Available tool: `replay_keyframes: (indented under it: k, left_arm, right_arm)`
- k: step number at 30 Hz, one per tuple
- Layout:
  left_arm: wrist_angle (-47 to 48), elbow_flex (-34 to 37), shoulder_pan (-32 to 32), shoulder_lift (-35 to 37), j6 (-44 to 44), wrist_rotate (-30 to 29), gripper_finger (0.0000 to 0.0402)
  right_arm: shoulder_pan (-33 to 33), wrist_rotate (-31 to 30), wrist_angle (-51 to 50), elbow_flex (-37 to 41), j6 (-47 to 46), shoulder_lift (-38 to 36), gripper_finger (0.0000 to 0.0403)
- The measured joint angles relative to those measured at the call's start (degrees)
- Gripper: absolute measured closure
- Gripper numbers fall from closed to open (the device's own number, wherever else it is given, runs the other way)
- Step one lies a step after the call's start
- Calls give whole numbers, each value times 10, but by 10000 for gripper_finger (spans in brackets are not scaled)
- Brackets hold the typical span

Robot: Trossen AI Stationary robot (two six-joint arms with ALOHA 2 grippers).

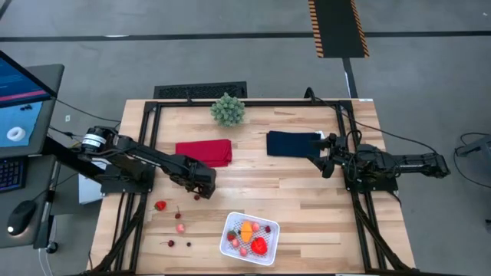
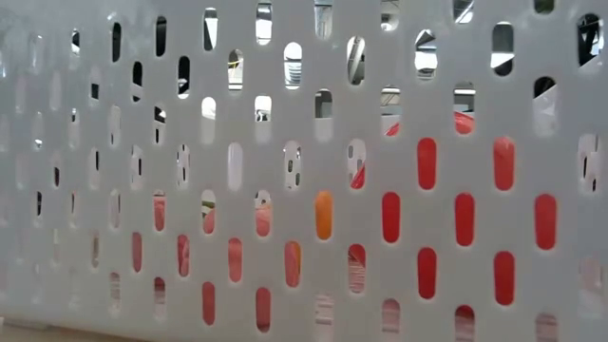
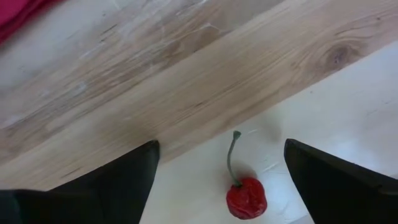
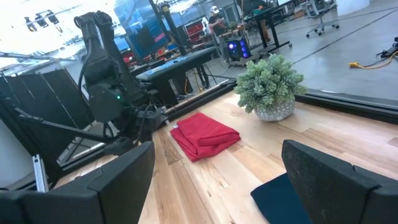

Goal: Pick and placing Produce into tupperware
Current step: Put the top cherry into the white bin

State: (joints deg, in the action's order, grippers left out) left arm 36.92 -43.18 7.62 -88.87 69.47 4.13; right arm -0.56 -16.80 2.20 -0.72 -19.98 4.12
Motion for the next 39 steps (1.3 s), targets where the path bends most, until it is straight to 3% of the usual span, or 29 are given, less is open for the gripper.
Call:
replay_keyframes:
  k: [5, 18, 27, 39]
  left_arm:
    - [5, 1, 0, -1, 1, -3, 124]
    - [3, 2, 5, -2, -4, 2, 385]
    - [25, -13, 7, -2, -19, 27, 400]
    - [169, -164, 13, 0, -64, -1, 401]
  right_arm:
    - [0, 0, 0, 0, 0, 0, 29]
    - [0, 0, 0, 0, 0, 0, 29]
    - [0, 0, 0, 0, 0, 0, 29]
    - [0, 0, 0, 0, 0, 0, 29]
